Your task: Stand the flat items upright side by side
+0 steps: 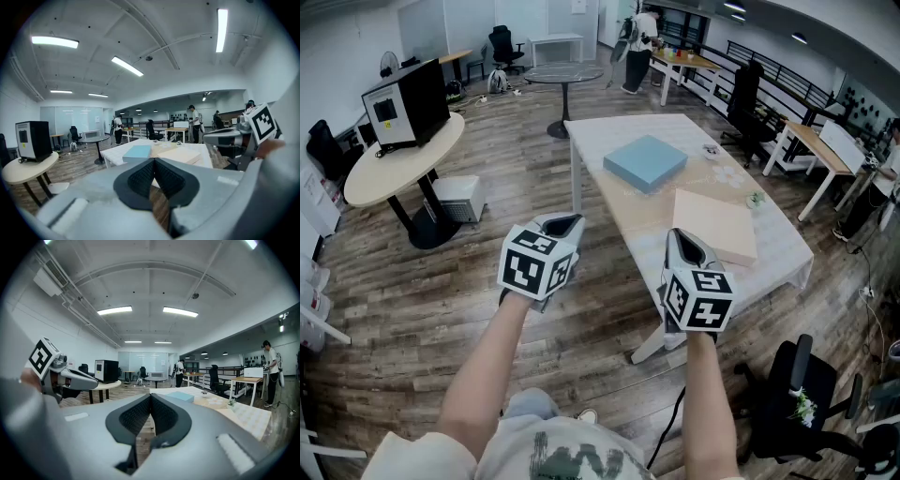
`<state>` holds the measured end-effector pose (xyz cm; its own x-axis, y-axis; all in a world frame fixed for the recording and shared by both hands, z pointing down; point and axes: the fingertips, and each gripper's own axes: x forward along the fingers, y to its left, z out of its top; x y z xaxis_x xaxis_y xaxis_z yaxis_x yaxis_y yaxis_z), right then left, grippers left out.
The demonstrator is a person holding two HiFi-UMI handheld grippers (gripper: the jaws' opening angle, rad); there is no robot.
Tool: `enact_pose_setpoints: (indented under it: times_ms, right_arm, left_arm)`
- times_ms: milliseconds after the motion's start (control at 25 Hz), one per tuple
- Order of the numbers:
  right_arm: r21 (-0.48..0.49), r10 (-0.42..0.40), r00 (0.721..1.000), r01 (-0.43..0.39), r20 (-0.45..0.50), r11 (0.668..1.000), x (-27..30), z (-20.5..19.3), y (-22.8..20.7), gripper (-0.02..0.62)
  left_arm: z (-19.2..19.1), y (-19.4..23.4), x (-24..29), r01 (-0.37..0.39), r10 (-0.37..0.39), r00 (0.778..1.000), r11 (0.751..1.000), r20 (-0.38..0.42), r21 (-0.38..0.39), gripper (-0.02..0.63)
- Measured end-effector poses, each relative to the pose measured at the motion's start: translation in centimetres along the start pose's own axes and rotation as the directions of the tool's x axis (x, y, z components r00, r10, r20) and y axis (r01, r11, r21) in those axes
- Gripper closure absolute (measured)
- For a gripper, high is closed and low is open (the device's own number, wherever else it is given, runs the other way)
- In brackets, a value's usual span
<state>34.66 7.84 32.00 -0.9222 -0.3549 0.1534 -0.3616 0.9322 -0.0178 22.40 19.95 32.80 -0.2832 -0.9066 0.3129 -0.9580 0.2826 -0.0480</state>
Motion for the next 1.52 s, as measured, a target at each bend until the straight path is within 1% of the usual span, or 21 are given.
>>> enact_pose_setpoints:
  times_ms: [240, 400, 480, 640, 680, 760, 880, 1040, 1160, 1240, 1320, 1360, 1400, 1520]
  right_arm:
    - [0.009, -0.027, 1.000, 0.027, -0.011, 1.000, 0.1, -0.3, -1.1, 0.597]
    - [0.016, -0.048, 0.999, 0.048, -0.013, 0.999, 0.7, -0.4, -1.7, 0.595]
    - [0.021, -0.045, 0.999, 0.045, -0.022, 0.999, 1.4, -0.5, -1.7, 0.576]
    - [0.015, -0.036, 0.998, 0.037, -0.041, 0.999, 3.6, -0.9, -1.6, 0.524]
    - [0.024, -0.036, 0.998, 0.037, -0.044, 0.999, 4.2, -1.0, -1.6, 0.512]
    - [0.046, -0.041, 0.998, 0.043, -0.052, 0.998, 5.9, -1.4, -1.5, 0.500]
    - [0.059, -0.052, 0.996, 0.056, -0.070, 0.997, 9.1, -1.6, -1.0, 0.480]
    - [0.067, -0.089, 0.991, 0.096, -0.101, 0.993, 13.4, -1.8, -0.4, 0.462]
    - [0.076, -0.134, 0.984, 0.143, -0.116, 0.987, 16.5, -1.5, -0.1, 0.446]
    - [0.074, -0.166, 0.977, 0.177, -0.130, 0.981, 18.2, -1.2, 0.1, 0.422]
    - [0.067, -0.178, 0.972, 0.190, -0.153, 0.980, 19.6, -1.1, 0.8, 0.378]
    - [0.065, -0.180, 0.970, 0.192, -0.161, 0.979, 20.2, -1.0, 1.3, 0.352]
    - [0.064, -0.184, 0.969, 0.197, -0.163, 0.978, 20.8, -0.9, 1.7, 0.340]
    - [0.076, -0.209, 0.965, 0.222, -0.157, 0.972, 22.3, -0.3, 2.2, 0.330]
  left_arm:
    - [-0.1, 0.0, 0.7, -0.009, 0.008, 1.000, 1.000, -0.005, -0.022, 0.601]
    - [0.1, 0.2, 1.7, 0.000, 0.000, 1.000, 1.000, -0.010, -0.001, 0.601]
    - [0.2, 0.9, 2.3, 0.000, 0.001, 1.000, 1.000, -0.005, 0.011, 0.601]
    - [0.4, 3.1, 4.0, 0.012, -0.012, 1.000, 1.000, 0.005, 0.006, 0.598]
    - [0.3, 3.6, 4.6, 0.021, -0.021, 1.000, 1.000, 0.001, 0.006, 0.597]
    - [-0.2, 5.1, 5.8, 0.042, -0.042, 0.999, 0.999, -0.007, 0.000, 0.561]
    - [-0.5, 8.0, 8.0, 0.070, -0.070, 0.997, 0.997, -0.014, -0.012, 0.546]
    - [-0.5, 12.0, 11.1, 0.128, -0.128, 0.991, 0.991, -0.021, -0.028, 0.500]
    - [-0.2, 15.0, 13.5, 0.176, -0.177, 0.983, 0.984, -0.037, -0.024, 0.486]
    - [0.4, 16.9, 14.9, 0.202, -0.202, 0.978, 0.979, -0.040, -0.022, 0.486]
    - [1.0, 18.4, 15.9, 0.236, -0.237, 0.971, 0.971, -0.039, -0.028, 0.485]
    - [1.1, 19.0, 16.3, 0.257, -0.258, 0.965, 0.966, -0.041, -0.029, 0.462]
    - [1.2, 19.5, 16.7, 0.276, -0.277, 0.960, 0.961, -0.043, -0.025, 0.443]
    - [1.6, 21.0, 18.2, 0.313, -0.313, 0.949, 0.950, -0.046, -0.011, 0.439]
